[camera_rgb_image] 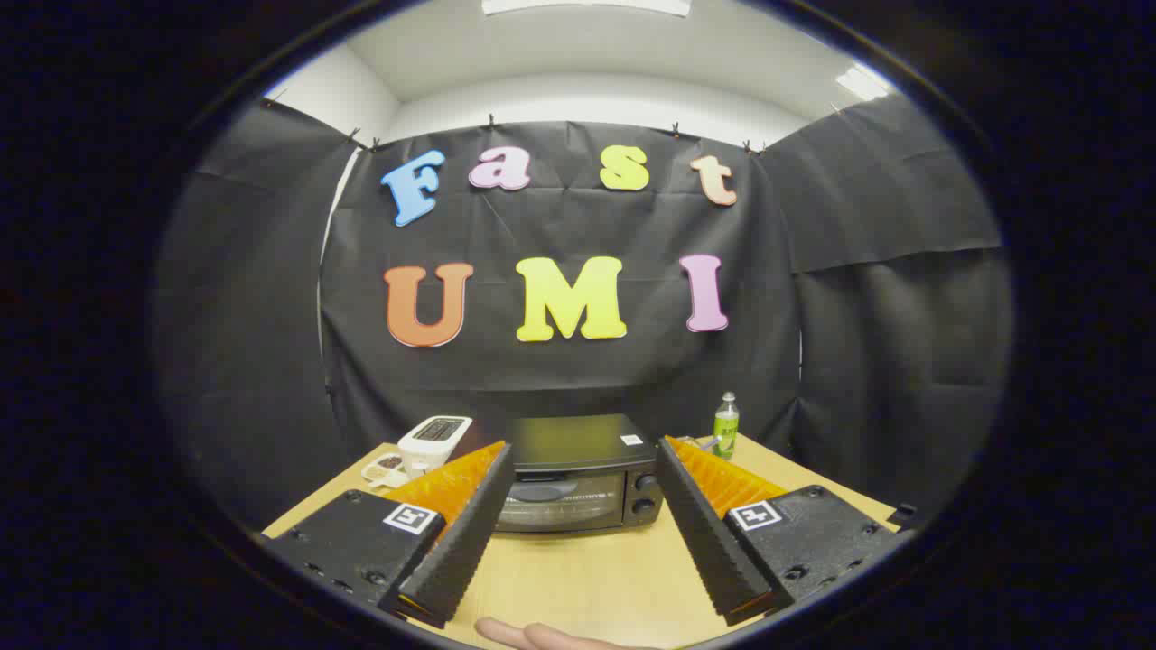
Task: Open the toaster oven, put the food inside, and close the toaster oven door.
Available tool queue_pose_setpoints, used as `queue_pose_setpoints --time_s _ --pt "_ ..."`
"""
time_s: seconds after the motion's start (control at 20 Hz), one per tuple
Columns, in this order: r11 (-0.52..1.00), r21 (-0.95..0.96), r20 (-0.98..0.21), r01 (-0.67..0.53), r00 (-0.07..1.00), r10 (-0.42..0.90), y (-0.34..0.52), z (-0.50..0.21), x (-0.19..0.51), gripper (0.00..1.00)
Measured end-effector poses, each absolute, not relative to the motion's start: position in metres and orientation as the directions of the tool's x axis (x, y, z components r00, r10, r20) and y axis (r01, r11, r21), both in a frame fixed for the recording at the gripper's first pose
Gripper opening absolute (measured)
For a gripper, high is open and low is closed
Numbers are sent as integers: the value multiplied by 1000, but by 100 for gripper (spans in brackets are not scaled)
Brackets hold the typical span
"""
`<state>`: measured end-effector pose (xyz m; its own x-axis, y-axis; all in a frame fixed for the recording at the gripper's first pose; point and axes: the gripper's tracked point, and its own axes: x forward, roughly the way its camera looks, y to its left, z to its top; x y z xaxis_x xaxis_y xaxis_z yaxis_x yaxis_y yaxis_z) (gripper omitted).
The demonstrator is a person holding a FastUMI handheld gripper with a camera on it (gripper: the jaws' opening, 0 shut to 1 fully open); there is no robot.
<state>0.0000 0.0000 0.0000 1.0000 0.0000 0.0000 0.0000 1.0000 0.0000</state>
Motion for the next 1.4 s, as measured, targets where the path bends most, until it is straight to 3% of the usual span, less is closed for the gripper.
queue_pose_setpoints --time_s 0.65,1.4 --pt "1000 6 1 -1 1000 1 14 -21 64 100" --pt "999 -6 -192 -48 980 46 50 -112 195 100"
